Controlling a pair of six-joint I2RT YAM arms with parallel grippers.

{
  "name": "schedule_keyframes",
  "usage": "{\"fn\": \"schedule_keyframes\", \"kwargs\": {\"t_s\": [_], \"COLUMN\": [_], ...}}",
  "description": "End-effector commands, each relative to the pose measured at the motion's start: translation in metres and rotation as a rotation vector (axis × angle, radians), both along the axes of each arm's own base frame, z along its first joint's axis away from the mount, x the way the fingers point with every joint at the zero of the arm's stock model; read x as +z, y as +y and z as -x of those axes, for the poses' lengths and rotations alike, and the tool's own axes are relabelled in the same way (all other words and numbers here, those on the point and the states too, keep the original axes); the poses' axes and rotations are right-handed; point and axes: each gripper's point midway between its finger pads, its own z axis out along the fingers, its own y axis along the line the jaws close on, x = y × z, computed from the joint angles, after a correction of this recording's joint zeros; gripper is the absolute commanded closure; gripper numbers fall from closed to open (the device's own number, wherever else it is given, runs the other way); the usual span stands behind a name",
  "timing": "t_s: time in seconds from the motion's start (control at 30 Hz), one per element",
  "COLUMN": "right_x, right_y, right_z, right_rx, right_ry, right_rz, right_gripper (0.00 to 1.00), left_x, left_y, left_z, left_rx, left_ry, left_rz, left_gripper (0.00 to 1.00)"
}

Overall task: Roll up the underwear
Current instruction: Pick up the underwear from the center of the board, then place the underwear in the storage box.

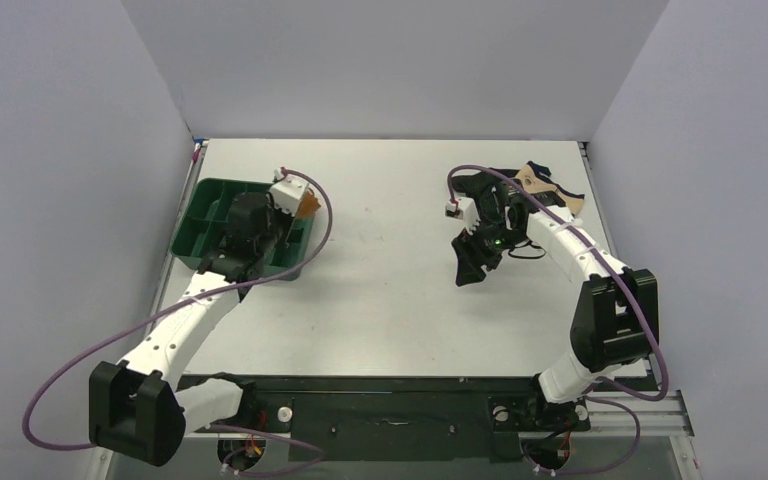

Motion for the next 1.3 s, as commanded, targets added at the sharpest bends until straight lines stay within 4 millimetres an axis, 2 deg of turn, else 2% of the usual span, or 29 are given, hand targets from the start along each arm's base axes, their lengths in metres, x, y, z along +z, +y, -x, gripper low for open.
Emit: {"fn": "schedule_keyframes", "kwargs": {"t_s": [0.0, 0.03, 0.17, 0.3, 0.67, 1.1, 1.27], "right_x": [0.017, 0.017, 0.016, 0.016, 0.011, 0.009, 0.009], "right_y": [0.005, 0.004, 0.004, 0.004, 0.003, 0.000, -0.001], "right_z": [-0.004, -0.004, -0.004, -0.004, -0.004, -0.005, -0.005], "right_rx": [-0.005, -0.006, -0.006, -0.008, -0.011, -0.021, -0.021], "right_ry": [-0.066, -0.066, -0.066, -0.065, -0.047, -0.039, -0.036], "right_rz": [-0.053, -0.052, -0.053, -0.052, -0.047, -0.045, -0.043], "right_gripper": [0.44, 0.44, 0.44, 0.44, 0.44, 0.44, 0.44], "left_x": [0.005, 0.002, -0.016, -0.036, -0.062, -0.062, -0.061], "left_y": [0.063, 0.076, 0.105, 0.116, 0.106, 0.078, 0.077], "left_z": [0.003, 0.003, 0.002, 0.000, 0.003, -0.001, -0.005], "left_rx": [0.242, 0.278, 0.351, 0.382, 0.376, 0.338, 0.350], "left_ry": [-0.005, 0.003, 0.052, 0.094, 0.211, 0.221, 0.219], "left_rz": [-0.041, -0.049, -0.068, -0.081, -0.054, -0.075, -0.093], "left_gripper": [1.00, 1.00, 1.00, 1.00, 1.00, 1.00, 1.00]}}
